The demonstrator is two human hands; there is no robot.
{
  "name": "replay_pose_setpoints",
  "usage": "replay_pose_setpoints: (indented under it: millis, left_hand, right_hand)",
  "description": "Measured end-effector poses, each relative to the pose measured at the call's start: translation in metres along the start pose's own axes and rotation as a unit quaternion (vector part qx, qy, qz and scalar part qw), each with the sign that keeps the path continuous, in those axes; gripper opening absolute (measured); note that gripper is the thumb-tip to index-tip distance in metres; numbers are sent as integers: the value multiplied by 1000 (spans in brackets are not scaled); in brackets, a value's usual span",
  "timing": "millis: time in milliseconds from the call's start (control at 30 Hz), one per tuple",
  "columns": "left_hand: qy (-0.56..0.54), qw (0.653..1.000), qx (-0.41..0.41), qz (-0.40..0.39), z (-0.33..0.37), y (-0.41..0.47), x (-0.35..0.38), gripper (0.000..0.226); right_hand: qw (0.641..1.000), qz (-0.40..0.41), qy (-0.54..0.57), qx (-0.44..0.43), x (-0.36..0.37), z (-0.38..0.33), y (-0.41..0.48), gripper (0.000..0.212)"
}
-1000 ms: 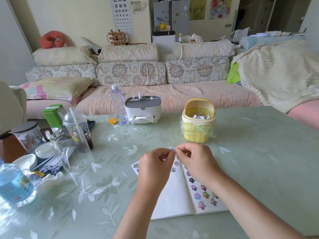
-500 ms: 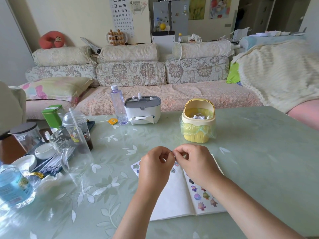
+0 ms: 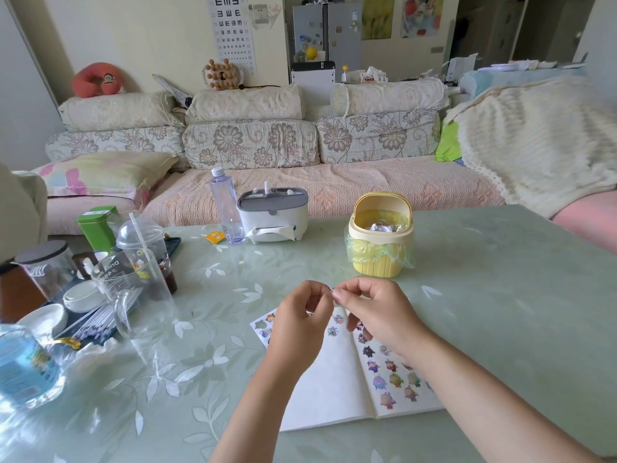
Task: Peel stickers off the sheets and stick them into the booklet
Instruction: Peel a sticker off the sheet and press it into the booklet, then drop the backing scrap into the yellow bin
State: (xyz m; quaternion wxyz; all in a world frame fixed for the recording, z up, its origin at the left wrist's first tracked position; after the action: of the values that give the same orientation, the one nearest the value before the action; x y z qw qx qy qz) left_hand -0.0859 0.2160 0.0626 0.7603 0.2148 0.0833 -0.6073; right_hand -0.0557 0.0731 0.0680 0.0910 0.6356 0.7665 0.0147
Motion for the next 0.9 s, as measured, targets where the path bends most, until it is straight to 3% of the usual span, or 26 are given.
replay_pose_setpoints:
  millis: [267,400,633,733,900]
  left_hand:
    - [-31,998,-8,-51,0,1,12,17]
    - [-42,997,-11,-65,2,7,21,12]
    - [-92,987,-20,-130,0,39,49,14]
    - [-41,992,-11,-122,-3,58,57,16]
    - [-15,996,-26,-85,-23,85,56,18]
  right_hand:
    - [999,43,1,-6,-21,3,-2,6]
    - [996,58,-54,-38,-31,2,1,3]
    - [998,64,-4,16,-48,15,17,10]
    - [995,92,7,41,-61,25,32,9]
    - [986,148,-76,12,-83,24,68,14]
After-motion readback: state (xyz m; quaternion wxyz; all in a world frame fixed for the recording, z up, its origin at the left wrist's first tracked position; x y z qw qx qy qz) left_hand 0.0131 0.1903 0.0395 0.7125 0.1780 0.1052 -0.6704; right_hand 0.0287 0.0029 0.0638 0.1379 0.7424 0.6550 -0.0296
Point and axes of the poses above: each hand's wrist, its own y-axis towards the middle knuckle, its own x-axis out of the palm, z = x × y, the point moved 7 cm from there along y, towards the middle knuckle, and after that the axes turned 7 degrees about y, right-handed, at the moved point
